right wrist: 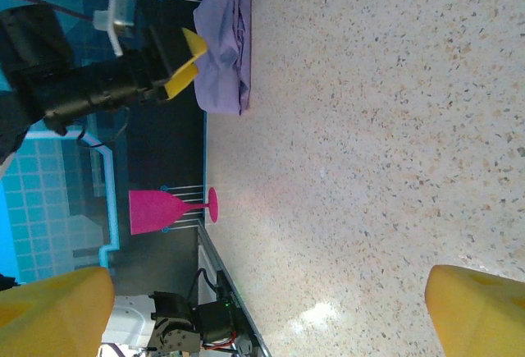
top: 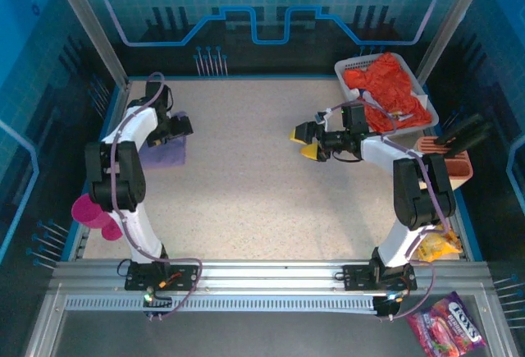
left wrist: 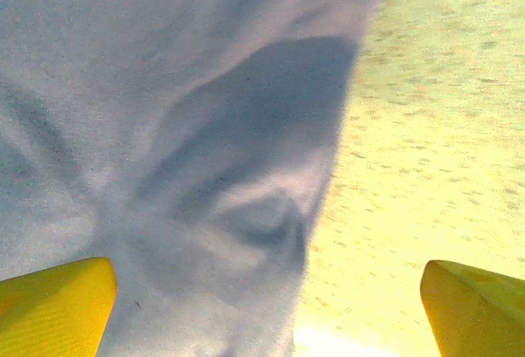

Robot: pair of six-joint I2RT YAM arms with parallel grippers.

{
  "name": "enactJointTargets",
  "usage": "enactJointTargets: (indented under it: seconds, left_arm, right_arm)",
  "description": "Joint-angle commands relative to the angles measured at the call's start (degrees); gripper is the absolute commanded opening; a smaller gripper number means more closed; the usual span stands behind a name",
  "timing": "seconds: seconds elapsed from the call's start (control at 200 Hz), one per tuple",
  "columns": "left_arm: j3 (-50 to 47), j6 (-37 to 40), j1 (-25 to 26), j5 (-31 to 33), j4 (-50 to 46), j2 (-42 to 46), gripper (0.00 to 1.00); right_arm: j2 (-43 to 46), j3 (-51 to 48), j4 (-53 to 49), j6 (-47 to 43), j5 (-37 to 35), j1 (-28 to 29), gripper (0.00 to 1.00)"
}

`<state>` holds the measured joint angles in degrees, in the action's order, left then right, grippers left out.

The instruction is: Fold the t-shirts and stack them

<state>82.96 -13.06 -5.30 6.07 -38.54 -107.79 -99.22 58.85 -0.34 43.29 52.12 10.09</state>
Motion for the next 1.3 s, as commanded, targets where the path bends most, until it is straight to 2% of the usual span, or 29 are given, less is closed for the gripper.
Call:
enactJointTargets:
  seconds: [0.0,0.21,0.36,0.545,0.735,1.296]
  left_arm:
    - [1.27,-0.04,2.03,-2.70,-2.44,2.57,0.96]
    - [-1.33,-5.31,8.58,-7.15,2.49,-0.27,0.97]
    - [-1.41,-7.34,10.79,-8.64,4.96,-5.13,0.97]
    - [1.35,-6.80,10.49,-7.33,2.86,-9.88,0.97]
    - [3.80,-6.30,7.95,-7.95,0.57,-12.90,0.95]
    - [3.25,-3.56,2.95,-8.00,-0.94,-12.04,0.92]
  right_arm:
    - [1.50,-0.08,0.51,0.04,1.47,0.06,0.98]
    - [0.96,-0.38,1.77,0.89,1.12,0.02,0.98]
    - [0.88,-0.55,2.51,1.31,1.40,0.19,0.98]
    - [1.46,-0.94,1.26,0.09,1.17,-0.05,0.98]
    - [1.17,-1.82,2.76,0.92,1.57,-0.02,0.98]
    - [0.96,-1.36,2.70,1.01,1.73,-0.07,0.98]
